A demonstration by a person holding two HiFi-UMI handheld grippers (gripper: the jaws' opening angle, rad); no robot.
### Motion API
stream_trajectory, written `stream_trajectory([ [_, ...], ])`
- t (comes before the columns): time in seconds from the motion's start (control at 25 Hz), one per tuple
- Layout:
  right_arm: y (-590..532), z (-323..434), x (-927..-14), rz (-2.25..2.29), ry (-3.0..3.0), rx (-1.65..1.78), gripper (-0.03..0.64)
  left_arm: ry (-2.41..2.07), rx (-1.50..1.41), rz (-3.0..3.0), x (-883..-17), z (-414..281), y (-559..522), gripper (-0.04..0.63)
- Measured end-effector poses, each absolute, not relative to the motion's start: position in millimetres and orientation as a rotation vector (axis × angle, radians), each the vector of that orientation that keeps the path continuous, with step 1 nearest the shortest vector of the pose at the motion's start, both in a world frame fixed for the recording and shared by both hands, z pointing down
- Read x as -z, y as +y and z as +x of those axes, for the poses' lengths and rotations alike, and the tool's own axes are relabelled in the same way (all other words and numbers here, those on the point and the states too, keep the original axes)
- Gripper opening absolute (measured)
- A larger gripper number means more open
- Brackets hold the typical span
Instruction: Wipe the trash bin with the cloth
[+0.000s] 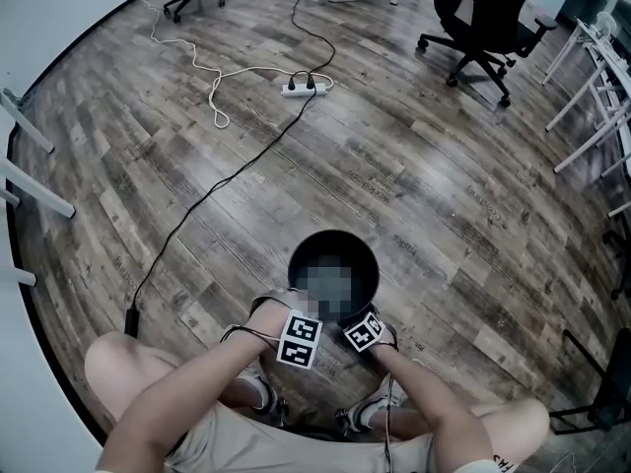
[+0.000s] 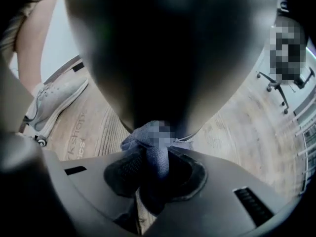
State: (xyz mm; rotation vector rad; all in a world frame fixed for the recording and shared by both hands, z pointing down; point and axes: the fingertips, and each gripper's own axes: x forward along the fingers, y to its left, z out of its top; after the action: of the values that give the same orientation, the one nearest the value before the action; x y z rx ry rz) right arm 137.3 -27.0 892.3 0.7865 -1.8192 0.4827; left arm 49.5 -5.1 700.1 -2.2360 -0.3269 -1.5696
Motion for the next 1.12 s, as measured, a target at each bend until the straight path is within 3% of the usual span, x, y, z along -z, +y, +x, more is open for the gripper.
stream_trajectory([
  [0.28,-6.8,134.1,-881.3,0.769,-1.883,-0.559,0.083,-0.302,1.589,-2.224,-702.2,50.4,-8.2,0.044],
  [0.64,9.1,138.9,-739.8,0.779,-2.002,-0.694,0.083,-0.314,1.606,-2.218,-698.4,46.1,-6.3,0.046],
  [0.92,11.2,135.5,-650.0,0.794,-2.031,-0.531,0.083,-0.350,1.620,-2.185,-701.1,34.5,-7.2,0.165],
  [1.12,0.6,115.1,-646.3,0.843,-2.017,-0.594,0.083,-0.366,1.663,-2.073,-711.8,16.8,-16.9,0.179],
])
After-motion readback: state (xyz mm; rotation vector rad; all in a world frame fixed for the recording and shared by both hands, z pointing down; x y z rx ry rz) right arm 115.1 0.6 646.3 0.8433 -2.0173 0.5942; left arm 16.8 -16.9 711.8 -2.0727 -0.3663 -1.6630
